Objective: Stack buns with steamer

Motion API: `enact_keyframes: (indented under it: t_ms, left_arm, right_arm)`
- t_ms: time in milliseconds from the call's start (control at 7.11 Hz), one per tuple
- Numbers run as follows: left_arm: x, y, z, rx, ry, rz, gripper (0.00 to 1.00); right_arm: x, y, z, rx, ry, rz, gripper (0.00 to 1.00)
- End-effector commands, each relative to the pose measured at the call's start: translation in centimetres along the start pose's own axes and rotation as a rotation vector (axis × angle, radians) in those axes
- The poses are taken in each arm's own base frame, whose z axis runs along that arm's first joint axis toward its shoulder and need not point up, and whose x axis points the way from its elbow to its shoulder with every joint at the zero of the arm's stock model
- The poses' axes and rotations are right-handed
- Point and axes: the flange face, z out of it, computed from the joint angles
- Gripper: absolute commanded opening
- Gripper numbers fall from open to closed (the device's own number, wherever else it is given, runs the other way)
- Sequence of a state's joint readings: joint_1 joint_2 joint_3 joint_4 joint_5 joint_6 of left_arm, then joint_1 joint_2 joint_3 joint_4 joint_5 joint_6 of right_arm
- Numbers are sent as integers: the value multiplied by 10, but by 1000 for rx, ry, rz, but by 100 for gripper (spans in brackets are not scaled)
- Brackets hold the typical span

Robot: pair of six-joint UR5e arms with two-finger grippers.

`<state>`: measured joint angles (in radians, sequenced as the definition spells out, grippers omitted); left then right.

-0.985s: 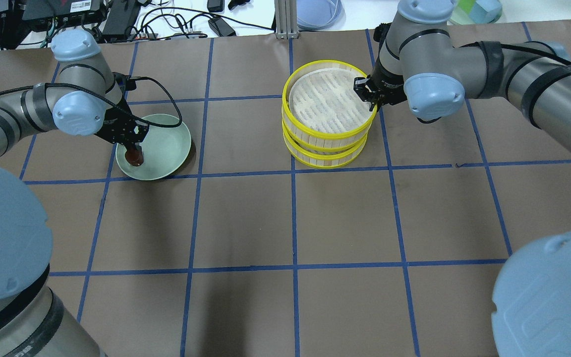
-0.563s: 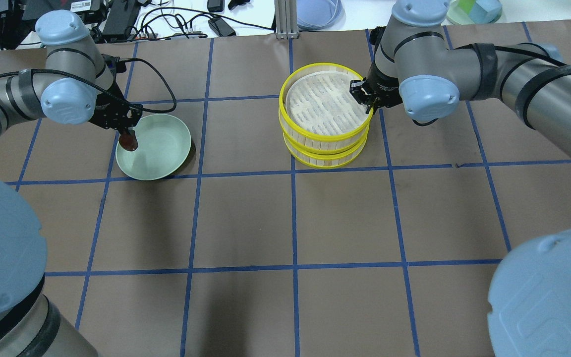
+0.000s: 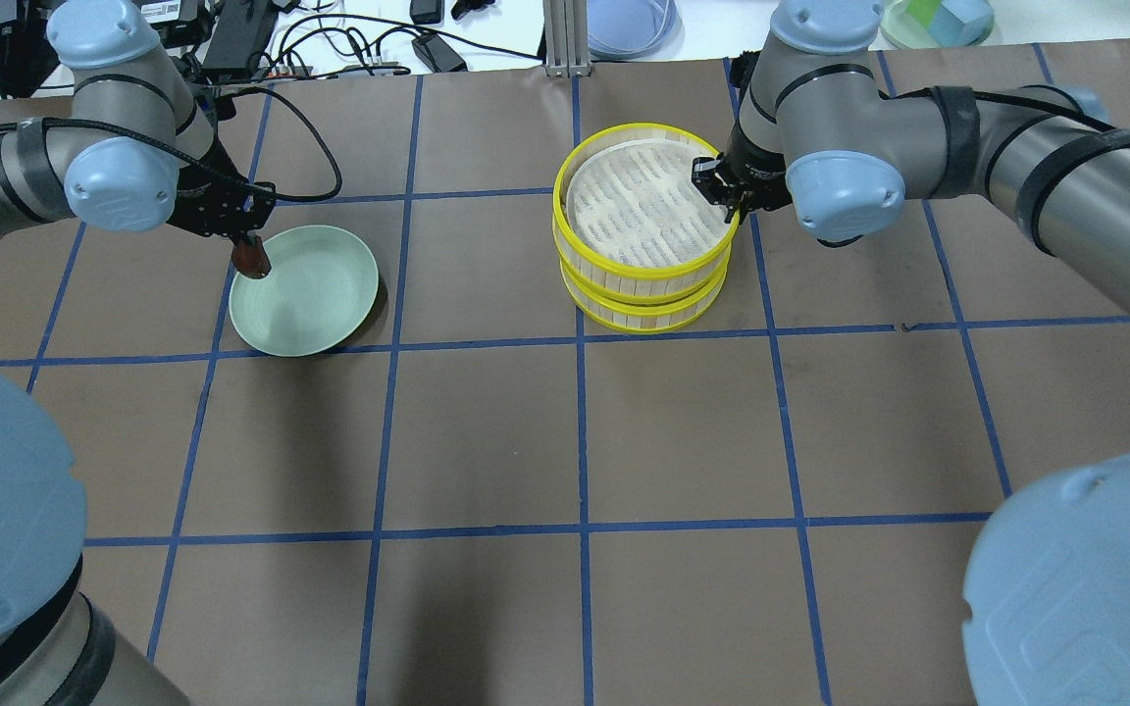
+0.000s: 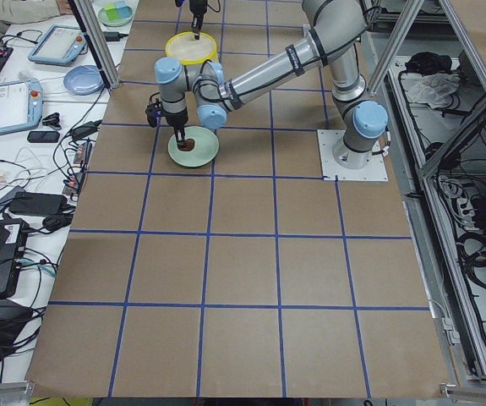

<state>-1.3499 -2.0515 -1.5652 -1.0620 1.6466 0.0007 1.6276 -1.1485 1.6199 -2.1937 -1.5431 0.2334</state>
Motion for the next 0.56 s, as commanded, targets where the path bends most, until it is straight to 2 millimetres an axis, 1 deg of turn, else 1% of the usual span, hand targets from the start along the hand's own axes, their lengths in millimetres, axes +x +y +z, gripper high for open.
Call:
enact_keyframes:
  t_ms: [0,281,422]
  left_arm:
    - [1,0,-2,7,10,-40,0]
    - [3,1,-10,19,39,-40,0]
    - [3,1,-13,25,38,-40,0]
  right_arm:
    - [1,0,2,-4,9,0,0]
    - [1,0,5,-8,11,-2,1]
    - [2,0,6,-8,18,0,4]
